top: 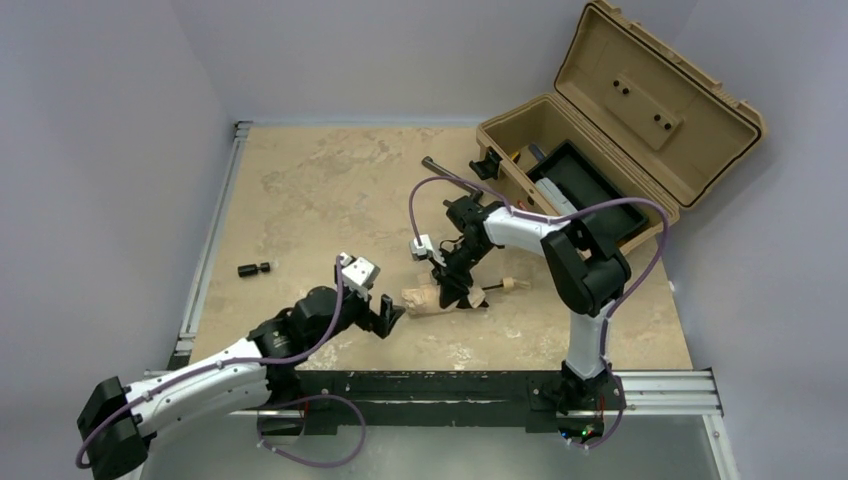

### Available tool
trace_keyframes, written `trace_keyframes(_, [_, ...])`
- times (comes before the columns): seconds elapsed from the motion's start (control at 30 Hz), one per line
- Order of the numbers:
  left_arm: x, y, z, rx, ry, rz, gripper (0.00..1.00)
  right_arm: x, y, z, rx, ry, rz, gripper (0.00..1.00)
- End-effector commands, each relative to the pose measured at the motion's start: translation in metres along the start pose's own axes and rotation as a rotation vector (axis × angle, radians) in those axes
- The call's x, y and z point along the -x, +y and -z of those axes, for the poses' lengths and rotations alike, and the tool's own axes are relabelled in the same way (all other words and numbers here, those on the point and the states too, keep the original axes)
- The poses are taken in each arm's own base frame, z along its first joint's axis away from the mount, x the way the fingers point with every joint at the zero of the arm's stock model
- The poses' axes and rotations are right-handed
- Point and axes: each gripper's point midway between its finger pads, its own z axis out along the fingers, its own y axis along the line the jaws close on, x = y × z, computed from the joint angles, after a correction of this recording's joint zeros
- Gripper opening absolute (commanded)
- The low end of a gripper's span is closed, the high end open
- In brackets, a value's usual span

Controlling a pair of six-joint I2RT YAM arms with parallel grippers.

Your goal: Put away the umbrella

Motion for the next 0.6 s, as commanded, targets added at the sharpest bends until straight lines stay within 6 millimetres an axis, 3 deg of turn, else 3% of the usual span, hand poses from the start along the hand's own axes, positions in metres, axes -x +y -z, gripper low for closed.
trace_keyframes(0.0, [0.008, -0.019, 0.009, -0.176, -0.076, -0.273, 0.97, -0.101, 0.017, -0.027, 0.076, 0.339, -0.178, 0.0])
trace_keyframes(0.13, [0.013, -0.04, 0.004, -0.274, -0.067, -0.484, 0.95, -0.103, 0.017, -0.031, 0.102, 0.345, -0.195, 0.0])
trace_keyframes(0.3, [-0.009, -0.061, -0.027, -0.296, 0.099, -0.761, 0.94, -0.107, 0.019, -0.034, 0.143, 0.354, -0.217, 0.0])
trace_keyframes(0.57, [-0.02, -0.064, -0.065, -0.235, 0.162, -0.918, 0.91, -0.11, 0.02, -0.034, 0.153, 0.356, -0.226, 0.0])
